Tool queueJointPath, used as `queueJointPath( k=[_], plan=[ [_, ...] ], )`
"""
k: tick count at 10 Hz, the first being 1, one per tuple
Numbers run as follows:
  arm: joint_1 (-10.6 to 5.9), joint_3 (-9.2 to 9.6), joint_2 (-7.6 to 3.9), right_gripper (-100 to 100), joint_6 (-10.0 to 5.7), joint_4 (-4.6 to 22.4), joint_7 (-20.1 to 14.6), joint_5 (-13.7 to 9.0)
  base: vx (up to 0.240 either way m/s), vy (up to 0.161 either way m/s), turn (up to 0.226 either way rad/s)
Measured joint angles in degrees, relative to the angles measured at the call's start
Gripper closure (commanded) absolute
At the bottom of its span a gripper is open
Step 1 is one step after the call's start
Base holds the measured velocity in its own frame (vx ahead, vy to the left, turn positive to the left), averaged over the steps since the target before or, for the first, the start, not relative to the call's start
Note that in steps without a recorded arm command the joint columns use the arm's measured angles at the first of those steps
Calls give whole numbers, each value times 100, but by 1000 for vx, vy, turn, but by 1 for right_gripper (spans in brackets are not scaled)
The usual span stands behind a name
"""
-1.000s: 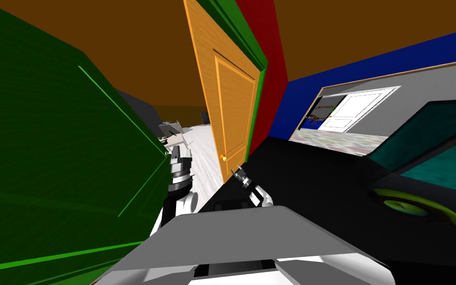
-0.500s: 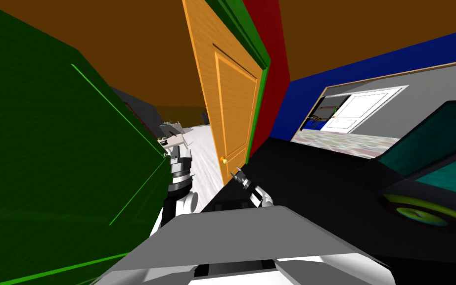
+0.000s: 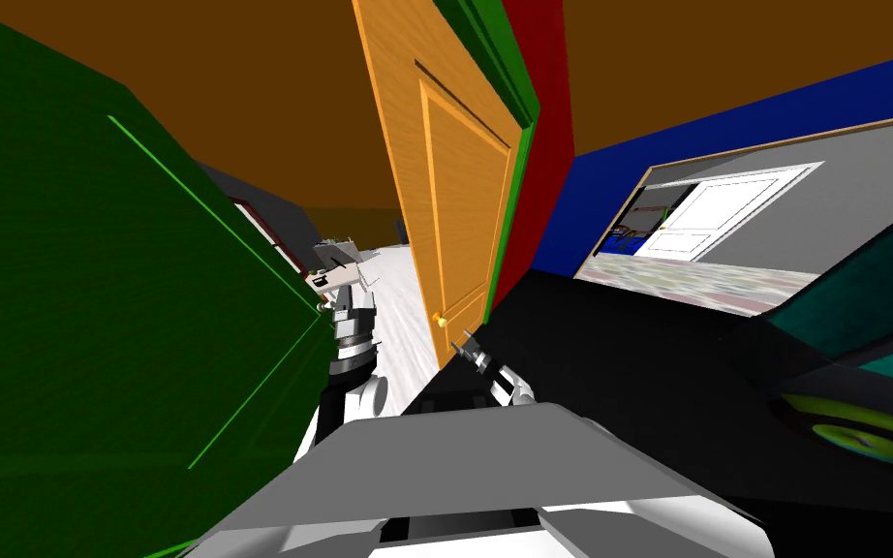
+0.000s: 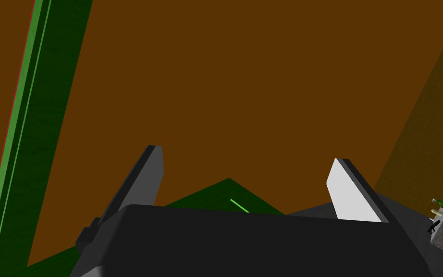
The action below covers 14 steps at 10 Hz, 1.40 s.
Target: Push the door open
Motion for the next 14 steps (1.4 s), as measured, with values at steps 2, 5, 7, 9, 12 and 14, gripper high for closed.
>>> queueJointPath(
  k=[2,5,7,9,12,14],
  plan=[
    [-1,-17,35,-100,6,28,41,-8,175,140,29],
    [6,-45,97,-100,22,65,107,-21,146,138,25],
    [14,-59,127,-100,33,78,140,-27,124,71,8],
    [4,-70,122,100,38,75,141,-32,-13,-10,4],
    [-15,-65,136,100,49,68,142,-30,-4,-3,6],
    [-14,-64,134,100,48,68,140,-30,10,6,-8]
  ],
)
